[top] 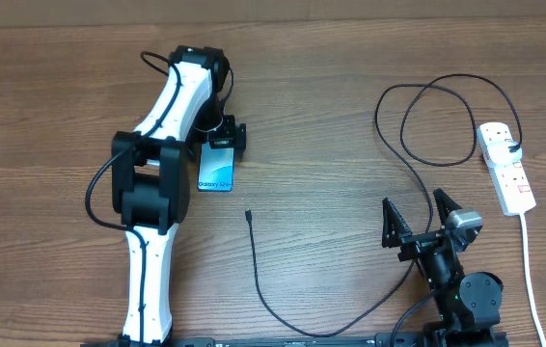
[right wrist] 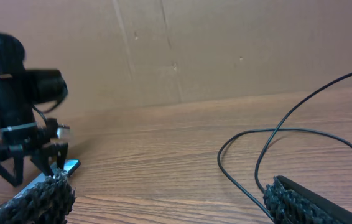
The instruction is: Plug charger to phone and switch on socket
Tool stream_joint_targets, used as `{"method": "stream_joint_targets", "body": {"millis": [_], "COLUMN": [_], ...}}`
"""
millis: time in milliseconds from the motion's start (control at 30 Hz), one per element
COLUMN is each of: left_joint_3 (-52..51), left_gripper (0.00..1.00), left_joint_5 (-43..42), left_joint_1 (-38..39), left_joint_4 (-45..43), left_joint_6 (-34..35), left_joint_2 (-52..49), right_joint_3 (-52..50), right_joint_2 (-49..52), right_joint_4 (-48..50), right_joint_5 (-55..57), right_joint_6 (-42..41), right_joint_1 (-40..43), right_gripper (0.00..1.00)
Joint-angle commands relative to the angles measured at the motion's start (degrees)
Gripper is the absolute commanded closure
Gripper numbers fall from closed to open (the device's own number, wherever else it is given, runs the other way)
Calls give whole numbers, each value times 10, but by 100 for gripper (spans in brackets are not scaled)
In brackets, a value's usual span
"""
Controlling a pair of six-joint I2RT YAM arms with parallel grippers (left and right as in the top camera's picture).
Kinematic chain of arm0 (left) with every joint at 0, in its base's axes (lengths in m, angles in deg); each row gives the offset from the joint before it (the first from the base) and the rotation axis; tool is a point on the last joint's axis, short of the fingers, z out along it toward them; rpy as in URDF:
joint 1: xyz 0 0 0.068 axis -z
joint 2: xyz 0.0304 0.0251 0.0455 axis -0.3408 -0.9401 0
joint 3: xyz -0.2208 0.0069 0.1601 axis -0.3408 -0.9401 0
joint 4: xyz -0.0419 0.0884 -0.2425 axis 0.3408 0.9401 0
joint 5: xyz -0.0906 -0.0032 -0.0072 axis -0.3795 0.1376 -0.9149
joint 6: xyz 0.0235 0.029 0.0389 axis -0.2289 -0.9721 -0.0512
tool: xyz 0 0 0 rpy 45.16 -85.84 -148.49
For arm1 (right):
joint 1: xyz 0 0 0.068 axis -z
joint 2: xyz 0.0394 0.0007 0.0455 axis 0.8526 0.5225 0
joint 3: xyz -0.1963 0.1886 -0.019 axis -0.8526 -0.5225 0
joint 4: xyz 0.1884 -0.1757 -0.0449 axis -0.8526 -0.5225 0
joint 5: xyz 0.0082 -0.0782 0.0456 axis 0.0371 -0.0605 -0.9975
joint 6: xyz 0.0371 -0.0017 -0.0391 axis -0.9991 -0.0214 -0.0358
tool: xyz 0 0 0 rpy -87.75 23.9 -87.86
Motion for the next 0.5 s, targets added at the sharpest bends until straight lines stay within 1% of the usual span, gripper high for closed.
{"method": "stream_joint_targets", "body": {"millis": [0, 100, 233, 300, 467], "left_joint_3": [1, 1, 1, 1, -14], "left_gripper": [0, 0, 1, 0, 0], "left_joint_5": [9, 31, 62, 76, 81], "left_joint_1": [13, 21, 40, 49, 59], "left_joint_4": [-5, -12, -19, -19, -26], "left_joint_6": [8, 28, 32, 34, 45], "left_joint_2": [85, 127, 171, 181, 181], "right_joint_3": [-6, -6, -6, -6, -6], "right_joint_2": [-5, -5, -5, -5, -5], "right_joint_4": [2, 2, 2, 2, 2], "right_joint_5": [3, 3, 3, 3, 3], "right_joint_6": [-1, -1, -1, -1, -1], "right_joint_1": [-2, -2, -2, -2, -2], "right_gripper": [0, 0, 0, 0, 0]}}
